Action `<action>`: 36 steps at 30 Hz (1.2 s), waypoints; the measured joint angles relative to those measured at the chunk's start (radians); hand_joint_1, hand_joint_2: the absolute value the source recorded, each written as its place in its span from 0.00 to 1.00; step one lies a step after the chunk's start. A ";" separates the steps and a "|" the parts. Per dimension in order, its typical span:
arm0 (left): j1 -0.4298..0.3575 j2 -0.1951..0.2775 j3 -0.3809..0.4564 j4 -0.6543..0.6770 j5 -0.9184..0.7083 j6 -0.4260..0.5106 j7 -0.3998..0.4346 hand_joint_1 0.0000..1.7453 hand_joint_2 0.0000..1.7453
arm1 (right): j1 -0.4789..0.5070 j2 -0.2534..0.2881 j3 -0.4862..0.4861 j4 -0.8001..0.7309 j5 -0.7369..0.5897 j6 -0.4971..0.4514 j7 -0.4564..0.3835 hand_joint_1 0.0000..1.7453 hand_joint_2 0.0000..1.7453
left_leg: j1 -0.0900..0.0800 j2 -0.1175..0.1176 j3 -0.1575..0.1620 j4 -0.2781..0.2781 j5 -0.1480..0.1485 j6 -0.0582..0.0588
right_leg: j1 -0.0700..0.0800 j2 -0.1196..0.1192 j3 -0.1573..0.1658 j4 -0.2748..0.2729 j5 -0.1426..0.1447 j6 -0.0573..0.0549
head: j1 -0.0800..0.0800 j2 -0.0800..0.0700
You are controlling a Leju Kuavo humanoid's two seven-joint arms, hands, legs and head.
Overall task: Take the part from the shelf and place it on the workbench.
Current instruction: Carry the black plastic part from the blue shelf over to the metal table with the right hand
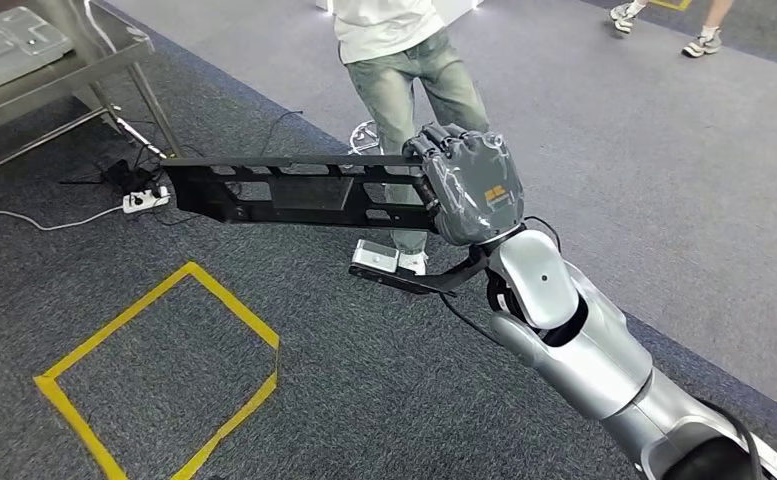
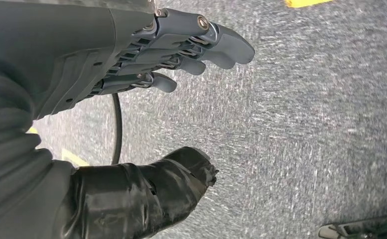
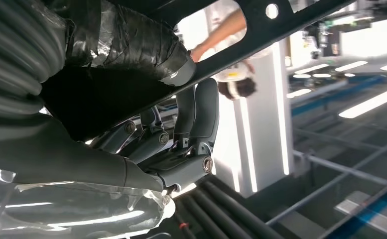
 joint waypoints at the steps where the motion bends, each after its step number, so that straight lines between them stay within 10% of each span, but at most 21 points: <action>1: -0.001 -0.001 0.000 0.000 0.002 0.000 -0.002 0.00 1.00 | -0.001 0.001 0.000 0.000 0.000 -0.001 -0.001 1.00 1.00 | 0.003 -0.011 -0.004 0.000 0.001 -0.004 | 0.000 0.016 0.013 -0.032 0.007 -0.003 | -0.001 0.000; 4: 0.004 -0.002 0.000 0.000 0.010 0.002 -0.010 0.00 1.00 | -0.003 0.004 0.000 0.000 -0.006 -0.004 -0.005 1.00 1.00 | 0.010 -0.035 -0.012 -0.004 0.005 -0.021 | 0.001 0.000 0.028 -0.056 0.005 -0.008 | -0.001 0.000; 8: 0.005 -0.001 0.000 -0.001 0.015 0.003 -0.015 0.00 1.00 | -0.006 0.011 0.000 0.001 -0.019 -0.005 -0.009 1.00 1.00 | 0.009 0.076 -0.081 0.129 -0.059 -0.045 | -0.008 -0.051 0.053 -0.078 0.006 -0.020 | -0.009 0.000; 11: 0.002 -0.002 0.000 -0.001 0.017 0.000 -0.016 0.00 1.00 | -0.006 0.011 0.000 0.004 -0.025 -0.006 -0.012 1.00 1.00 | 0.020 0.098 -0.158 0.254 -0.089 -0.058 | -0.009 -0.091 0.059 -0.076 -0.003 -0.019 | -0.010 0.000; 17: 0.003 -0.004 0.000 -0.002 0.034 -0.023 -0.035 0.00 1.00 | -0.012 0.014 0.001 0.006 -0.035 -0.008 -0.015 1.00 1.00 | 0.013 0.157 -0.030 -0.003 0.025 -0.047 | -0.003 -0.154 0.077 -0.065 -0.033 0.008 | -0.008 0.000; 22: 0.011 -0.008 0.000 -0.002 0.050 -0.039 -0.043 0.00 1.00 | -0.021 0.015 0.000 0.006 -0.080 -0.009 -0.006 1.00 1.00 | 0.015 0.111 -0.022 -0.007 0.018 -0.016 | -0.005 -0.148 0.075 -0.030 -0.073 0.033 | -0.003 0.000; 25: 0.008 -0.008 0.000 -0.002 0.064 -0.041 -0.050 0.00 1.00 | -0.029 0.015 0.000 0.005 -0.098 0.000 -0.002 1.00 1.00 | 0.011 0.081 -0.019 -0.007 0.016 -0.006 | -0.004 -0.083 -0.028 0.165 -0.152 0.031 | 0.002 0.000; 27: 0.006 -0.008 0.000 -0.002 0.072 -0.041 -0.054 0.00 1.00 | -0.030 0.013 0.000 0.006 -0.101 0.007 0.000 1.00 1.00 | 0.007 0.056 -0.016 -0.006 0.014 -0.003 | 0.001 -0.068 -0.074 0.221 -0.140 0.022 | 0.002 0.000; 31: 0.006 -0.011 0.000 -0.002 0.079 -0.039 -0.064 0.00 1.00 | -0.035 0.009 0.000 0.006 -0.102 0.020 0.001 1.00 1.00 | 0.000 0.005 -0.010 -0.005 0.011 -0.005 | 0.009 -0.005 -0.004 0.001 0.001 -0.010 | 0.000 0.000; 33: 0.006 -0.014 0.000 -0.002 0.084 -0.034 -0.076 0.00 1.00 | -0.043 0.009 0.000 0.006 -0.107 0.033 0.004 1.00 1.00 | 0.004 -0.017 -0.015 -0.005 0.012 -0.012 | 0.012 0.015 0.018 -0.052 0.011 -0.016 | 0.001 0.000; 36: 0.010 -0.016 0.000 -0.003 0.088 -0.032 -0.086 0.00 1.00 | -0.049 0.008 0.001 0.006 -0.115 0.054 0.008 1.00 1.00 | 0.004 -0.008 -0.021 0.000 0.007 -0.028 | 0.007 -0.021 0.036 -0.075 0.015 -0.019 | 0.003 0.000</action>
